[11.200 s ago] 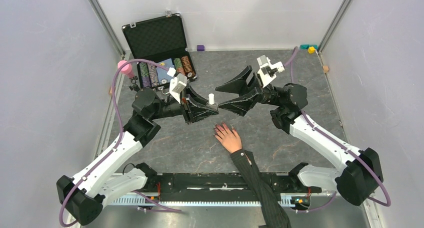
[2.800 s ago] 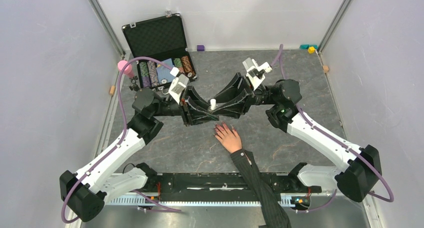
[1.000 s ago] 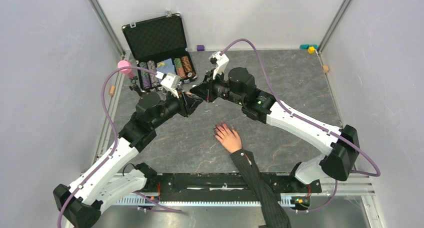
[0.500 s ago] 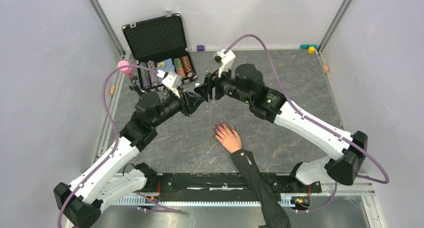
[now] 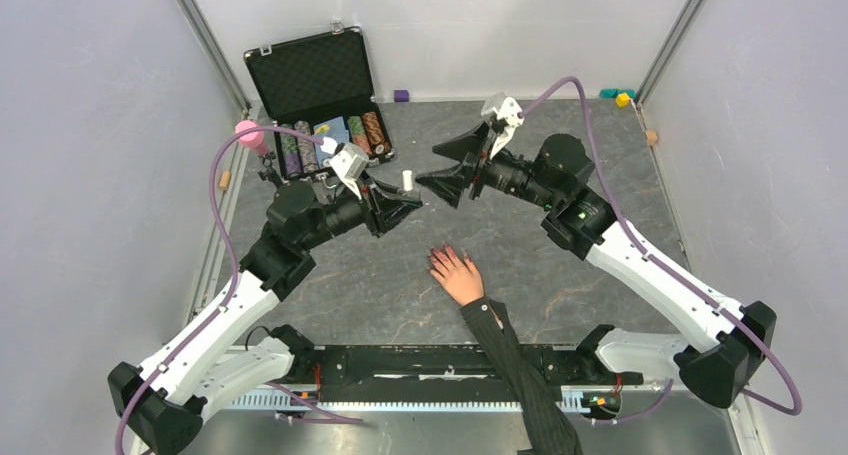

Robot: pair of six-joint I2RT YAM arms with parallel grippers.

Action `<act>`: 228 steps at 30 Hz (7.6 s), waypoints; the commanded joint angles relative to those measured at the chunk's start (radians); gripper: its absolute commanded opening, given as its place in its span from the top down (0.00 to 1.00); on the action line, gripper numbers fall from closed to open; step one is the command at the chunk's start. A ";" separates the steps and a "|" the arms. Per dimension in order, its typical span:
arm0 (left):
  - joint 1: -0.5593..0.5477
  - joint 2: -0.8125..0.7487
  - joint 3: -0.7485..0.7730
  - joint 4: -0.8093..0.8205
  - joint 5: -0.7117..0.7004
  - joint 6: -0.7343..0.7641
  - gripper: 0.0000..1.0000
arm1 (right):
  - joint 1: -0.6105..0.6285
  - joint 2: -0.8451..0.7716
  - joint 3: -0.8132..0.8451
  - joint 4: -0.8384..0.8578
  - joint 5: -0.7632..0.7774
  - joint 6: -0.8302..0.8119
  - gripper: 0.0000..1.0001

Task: Paint the nails
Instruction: Screw the nail polish bottle.

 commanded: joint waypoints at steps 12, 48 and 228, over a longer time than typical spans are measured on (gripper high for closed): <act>-0.002 0.026 0.027 0.370 0.525 -0.162 0.98 | 0.001 -0.012 -0.085 0.500 -0.524 0.184 0.35; -0.003 -0.035 0.015 0.056 -0.097 0.070 0.98 | 0.103 0.149 0.190 -0.293 -0.181 0.075 1.00; 0.001 0.019 0.128 -0.006 0.219 0.047 0.98 | 0.074 0.009 0.061 -0.101 -0.426 0.053 1.00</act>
